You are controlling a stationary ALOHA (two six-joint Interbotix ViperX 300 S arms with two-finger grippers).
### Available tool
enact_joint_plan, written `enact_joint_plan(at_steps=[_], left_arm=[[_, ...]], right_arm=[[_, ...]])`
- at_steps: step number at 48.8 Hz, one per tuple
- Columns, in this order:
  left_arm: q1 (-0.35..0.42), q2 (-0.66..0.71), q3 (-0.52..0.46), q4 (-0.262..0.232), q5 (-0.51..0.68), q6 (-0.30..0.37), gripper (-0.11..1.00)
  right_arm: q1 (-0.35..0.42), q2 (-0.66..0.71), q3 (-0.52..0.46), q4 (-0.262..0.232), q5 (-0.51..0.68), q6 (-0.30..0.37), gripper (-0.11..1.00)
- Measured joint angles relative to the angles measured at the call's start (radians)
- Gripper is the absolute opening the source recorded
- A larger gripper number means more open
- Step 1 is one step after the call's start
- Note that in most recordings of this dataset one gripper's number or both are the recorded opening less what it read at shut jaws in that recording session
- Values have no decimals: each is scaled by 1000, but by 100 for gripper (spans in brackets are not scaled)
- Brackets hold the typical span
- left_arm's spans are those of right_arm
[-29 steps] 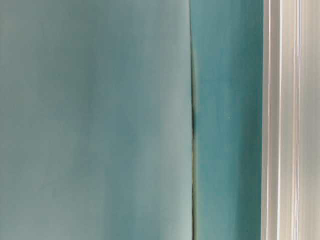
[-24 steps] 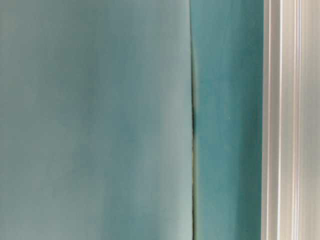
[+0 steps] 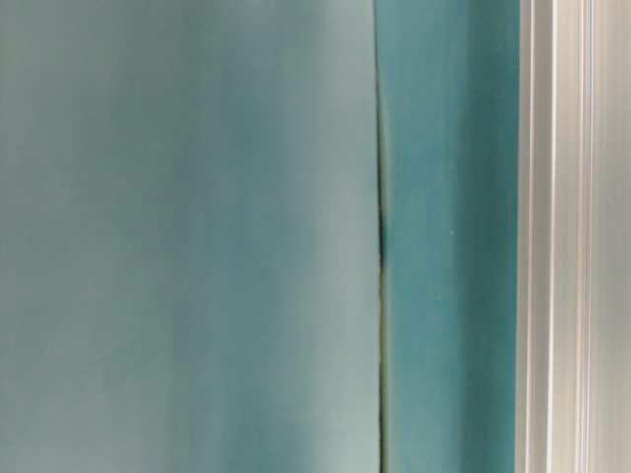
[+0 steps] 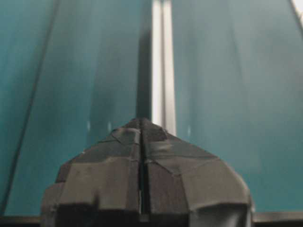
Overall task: Lift the metal rail with both hands and move it towards you.
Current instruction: 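Move both grippers inward toward the two ends of the silver rail, then lower both grippers over the rail ends and close them on it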
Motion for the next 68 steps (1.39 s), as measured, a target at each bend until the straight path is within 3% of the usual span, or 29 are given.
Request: enact_joint_plan(at_steps=[24,37,49,54,60,63,68], left_arm=[[-34,187,-95,5,241,0,-5],[-52,288,-163,8,393,11,-5],[-61,324,-195,11,402,11,-2],[-63,327,-198,11,405,9,3],[-64,336,-198,11,408,8,16],[-64,345,-198,11,408,3,29],[-64,364,-198,11,417,-12,62]], right_arm=[[28,360,-247,3,417,48,1],[72,491,-310,2,497,49,2],[87,548,-333,2,511,51,9],[87,557,-333,2,520,51,18],[87,565,-333,3,528,51,43],[89,571,-333,3,526,51,63],[89,580,-333,3,520,51,90]])
